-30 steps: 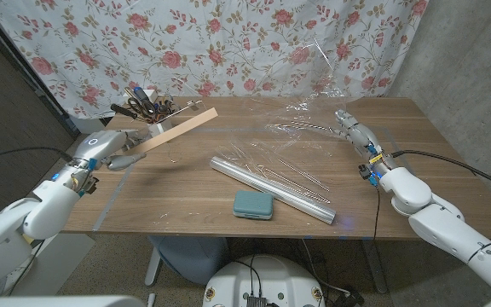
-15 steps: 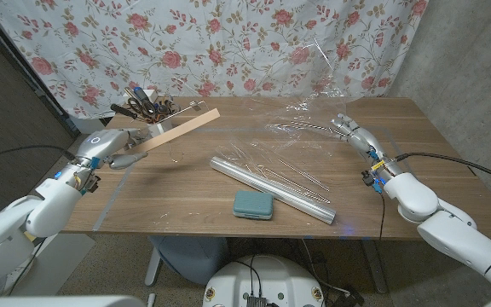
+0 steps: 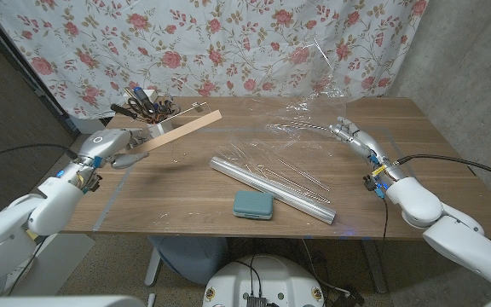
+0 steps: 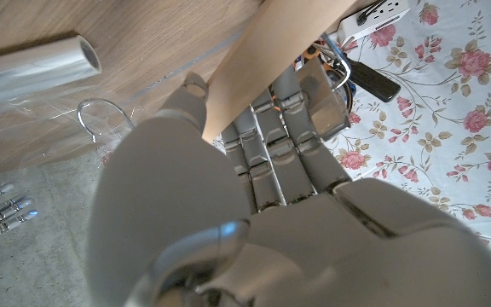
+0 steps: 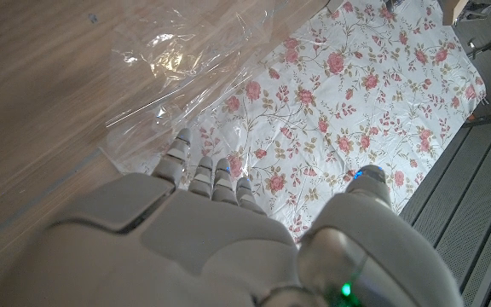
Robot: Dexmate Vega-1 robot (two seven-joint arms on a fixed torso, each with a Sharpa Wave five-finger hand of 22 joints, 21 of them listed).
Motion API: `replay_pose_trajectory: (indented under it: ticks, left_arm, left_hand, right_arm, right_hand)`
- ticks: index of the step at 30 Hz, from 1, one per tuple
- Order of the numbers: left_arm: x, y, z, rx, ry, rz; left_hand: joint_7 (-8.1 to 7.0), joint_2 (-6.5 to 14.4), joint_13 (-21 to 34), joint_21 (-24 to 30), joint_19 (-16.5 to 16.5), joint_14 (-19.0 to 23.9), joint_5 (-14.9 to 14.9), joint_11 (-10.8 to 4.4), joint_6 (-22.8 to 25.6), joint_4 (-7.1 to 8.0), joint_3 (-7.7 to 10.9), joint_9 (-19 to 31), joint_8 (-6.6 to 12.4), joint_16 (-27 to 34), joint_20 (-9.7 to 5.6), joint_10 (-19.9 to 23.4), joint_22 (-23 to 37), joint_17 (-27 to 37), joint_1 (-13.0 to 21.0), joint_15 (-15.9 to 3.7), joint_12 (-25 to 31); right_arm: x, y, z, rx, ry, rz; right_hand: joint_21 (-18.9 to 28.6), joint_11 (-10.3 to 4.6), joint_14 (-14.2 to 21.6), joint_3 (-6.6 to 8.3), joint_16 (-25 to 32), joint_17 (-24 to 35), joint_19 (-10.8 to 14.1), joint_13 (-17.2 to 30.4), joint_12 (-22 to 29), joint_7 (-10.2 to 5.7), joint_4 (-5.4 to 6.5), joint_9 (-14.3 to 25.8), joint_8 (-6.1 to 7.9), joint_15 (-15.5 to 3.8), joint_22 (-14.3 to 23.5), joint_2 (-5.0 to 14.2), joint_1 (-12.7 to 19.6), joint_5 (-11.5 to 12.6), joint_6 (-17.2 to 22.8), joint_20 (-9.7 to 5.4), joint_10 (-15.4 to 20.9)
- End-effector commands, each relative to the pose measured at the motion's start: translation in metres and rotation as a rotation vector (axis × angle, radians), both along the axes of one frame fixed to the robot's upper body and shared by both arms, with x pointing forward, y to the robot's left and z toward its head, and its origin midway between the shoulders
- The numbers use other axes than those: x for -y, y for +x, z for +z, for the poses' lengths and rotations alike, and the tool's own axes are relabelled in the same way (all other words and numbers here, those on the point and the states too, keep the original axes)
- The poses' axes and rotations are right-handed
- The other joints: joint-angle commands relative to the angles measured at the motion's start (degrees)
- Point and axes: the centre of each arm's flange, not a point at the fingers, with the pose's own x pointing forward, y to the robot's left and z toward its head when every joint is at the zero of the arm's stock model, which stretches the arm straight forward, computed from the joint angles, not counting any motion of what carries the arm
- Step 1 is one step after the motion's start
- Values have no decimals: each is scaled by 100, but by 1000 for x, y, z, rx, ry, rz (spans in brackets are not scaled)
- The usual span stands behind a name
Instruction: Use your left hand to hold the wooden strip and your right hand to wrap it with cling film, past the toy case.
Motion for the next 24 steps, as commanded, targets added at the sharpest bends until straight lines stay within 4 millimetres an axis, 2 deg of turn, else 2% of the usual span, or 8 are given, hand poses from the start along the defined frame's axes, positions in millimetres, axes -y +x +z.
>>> replay_pose_trajectory:
  ticks: [1, 14, 19, 22, 24]
  left_arm:
    - [3, 5, 3, -8, 7, -2]
    - [5, 8, 3, -8, 12, -4]
    - [5, 9, 1, -19, 13, 3]
    - [5, 10, 1, -20, 13, 3]
    - [5, 11, 1, -24, 8, -3]
  left_hand:
    - [-583, 175, 0, 39, -20, 844, 27, -475, 581, 1, 159, 20, 118, 0, -19, 486, 13, 30, 142, -755, 27]
    - [-583, 180, 10, 91, -48, 853, 21, -485, 574, 9, 173, 8, 129, -26, -27, 455, -6, 55, 128, -748, 47]
    - [-574, 182, 29, 113, -55, 848, 21, -490, 572, 6, 184, 24, 147, -43, -29, 439, -13, 62, 128, -757, 63]
    - [-583, 174, -3, 125, -55, 851, 20, -488, 565, 5, 188, 16, 144, -49, -32, 457, -16, 66, 124, -755, 54]
    - [-592, 165, -22, 135, -56, 857, 20, -497, 578, 4, 191, 8, 148, -52, -36, 474, -19, 71, 118, -756, 51]
  right_arm:
    - [0, -11, -5, 11, -43, -33]
    - [-6, -15, -13, 9, -93, -60]
    - [-11, -20, -14, 26, -154, -105]
    - [-13, -22, -13, 30, -178, -113]
    - [-15, -24, -13, 33, -207, -127]
  right_hand:
    - [-36, 65, -21, 17, -15, 17, -42, 5, 3, 53, -33, -6, 13, 3, 28, 7, 81, -3, -10, -18, 4]
    - [-49, 44, 84, 30, 22, 25, -46, 7, 37, 55, -40, -6, 5, -63, 25, 8, 134, -3, -20, -21, 112]
    - [-54, 48, 101, 45, 23, 27, -42, 7, 58, 42, -54, -3, 43, -70, 23, 9, 185, -3, 75, -6, 181]
    - [-61, 2, 100, 52, 20, 29, -51, 9, 73, -23, -62, -1, 53, -95, 22, 3, 218, -3, 101, 5, 230]
    - [-68, -4, 119, 63, 22, 33, -54, 12, 92, 5, -68, 13, 145, -102, 21, -5, 270, -2, 339, 10, 302]
